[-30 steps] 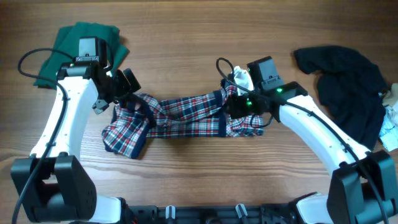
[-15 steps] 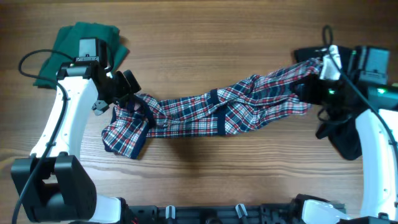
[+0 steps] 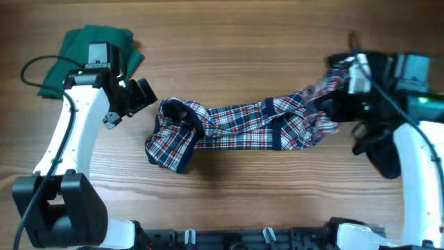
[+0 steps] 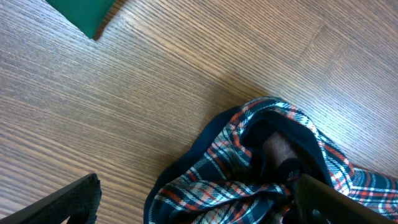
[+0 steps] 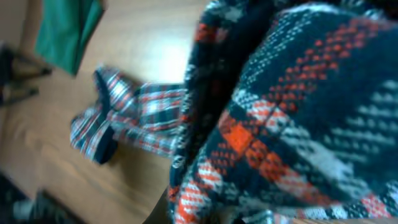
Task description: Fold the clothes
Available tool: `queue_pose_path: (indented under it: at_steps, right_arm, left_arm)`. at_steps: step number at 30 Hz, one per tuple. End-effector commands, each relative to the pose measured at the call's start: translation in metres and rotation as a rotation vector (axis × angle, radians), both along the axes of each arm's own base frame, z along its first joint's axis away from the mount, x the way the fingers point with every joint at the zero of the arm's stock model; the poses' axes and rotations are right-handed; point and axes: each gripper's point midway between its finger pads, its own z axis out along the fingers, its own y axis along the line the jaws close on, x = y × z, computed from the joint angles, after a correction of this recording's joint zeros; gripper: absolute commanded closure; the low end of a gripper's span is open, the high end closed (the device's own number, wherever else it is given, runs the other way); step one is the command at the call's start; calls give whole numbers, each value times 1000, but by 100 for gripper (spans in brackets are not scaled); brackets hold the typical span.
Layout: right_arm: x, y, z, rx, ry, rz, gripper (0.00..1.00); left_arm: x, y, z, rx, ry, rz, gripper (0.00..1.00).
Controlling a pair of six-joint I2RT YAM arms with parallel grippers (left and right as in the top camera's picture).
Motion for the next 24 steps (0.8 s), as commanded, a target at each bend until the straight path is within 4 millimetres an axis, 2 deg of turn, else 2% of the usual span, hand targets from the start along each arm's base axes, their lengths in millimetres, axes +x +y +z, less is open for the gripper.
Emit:
queue_pose_path:
  at_steps: [1,2,3,6,9,13,16,19,20,22,24]
  right_arm:
    - [-6,41,-5,-52,20,117,96]
    - [-12,64,-18,-64,59,181,96]
    - [-14,76,-25,-67,75,218,96]
    - [-13,106,-56,-98,150,272,96]
    - [-13,138,-99,-117,239,345,96]
    - [-11,176,-139,-124,276,401,96]
    - [-3,192,-155,-110,268,390,96]
    - [1,195,-156,-106,252,391,94]
    - [1,195,-155,-105,253,391,58]
    - [2,195,-152,-95,266,362,27]
    - [9,199,-130,-68,235,350,23]
  left_arm:
    - [1,0,-1,-4,2,-3,0]
    - [1,0,-1,-4,2,-2,0]
    - [1,0,-1,-4,2,-2,0]
    - [1,0,-1,-4,2,-3,0]
    - [0,0,-1,-3,6,-3,0]
    - [1,0,-1,-4,5,-3,0]
    - [1,0,-1,-3,5,-3,0]
    - [1,0,-1,-3,5,-3,0]
    - [1,0,-1,-3,4,-3,0]
    - [1,0,-1,-3,4,-3,0]
    - [1,0,-1,-3,2,-3,0]
